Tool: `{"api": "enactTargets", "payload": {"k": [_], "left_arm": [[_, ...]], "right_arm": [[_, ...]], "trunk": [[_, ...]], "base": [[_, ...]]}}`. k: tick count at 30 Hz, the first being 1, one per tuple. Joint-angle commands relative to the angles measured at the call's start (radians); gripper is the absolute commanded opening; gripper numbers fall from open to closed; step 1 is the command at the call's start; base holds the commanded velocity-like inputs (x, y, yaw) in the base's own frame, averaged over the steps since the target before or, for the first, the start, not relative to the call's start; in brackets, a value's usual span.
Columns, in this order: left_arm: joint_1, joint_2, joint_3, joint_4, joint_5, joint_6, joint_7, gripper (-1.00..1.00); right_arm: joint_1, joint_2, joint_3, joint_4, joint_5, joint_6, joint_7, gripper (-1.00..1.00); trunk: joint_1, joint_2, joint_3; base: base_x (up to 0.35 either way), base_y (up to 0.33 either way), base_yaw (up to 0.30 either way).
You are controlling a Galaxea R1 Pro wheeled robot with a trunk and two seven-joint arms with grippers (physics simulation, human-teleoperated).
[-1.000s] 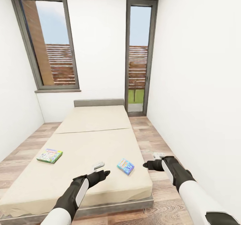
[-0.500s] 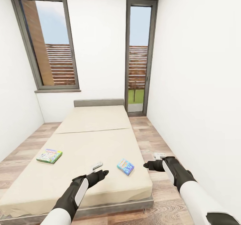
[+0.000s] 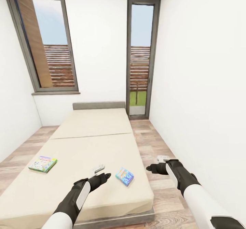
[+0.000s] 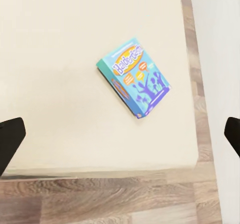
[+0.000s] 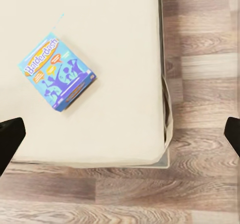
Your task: Put all the toys in the child's room - the three board games (two on the bed and one on the table), the two jigsaw puzzles on the table, and the tennis ball on the table - inside the toy box on the table in the child's room.
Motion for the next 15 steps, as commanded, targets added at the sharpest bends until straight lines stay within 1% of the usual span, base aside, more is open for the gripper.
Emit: {"api": "enactTargets", "payload": {"k": [1,6,12,15], "left_arm": [[-0.001,-0.001,0.007,-0.001,0.003,0.008,-0.004,1.00],[0.000,-0.002,0.006,-0.001,0.006,0.007,-0.002,1.00],[-0.002,-0.005,0.006,-0.001,0.010,0.008,0.005,1.00],[-0.005,-0.008,0.006,-0.001,0.015,0.010,0.019,1.00]], "right_arm": [[0.000,0.000,-0.001,-0.001,-0.002,0.005,0.002,1.00],[0.000,-0.002,-0.001,-0.001,-0.002,0.004,0.003,1.00],[0.000,-0.002,-0.002,-0.001,-0.002,0.005,0.003,1.00],[-0.001,-0.003,-0.002,-0.001,-0.002,0.005,0.002,1.00]], "trunk": [[0.000,-0.001,-0.001],[0.000,-0.001,-0.001],[0.000,-0.001,-0.001],[0.000,-0.001,-0.001]], "base": [[0.205,-0.108,0.000],[0.130,-0.068,0.000],[0.053,-0.028,0.000],[0.030,-0.016,0.000]]}}
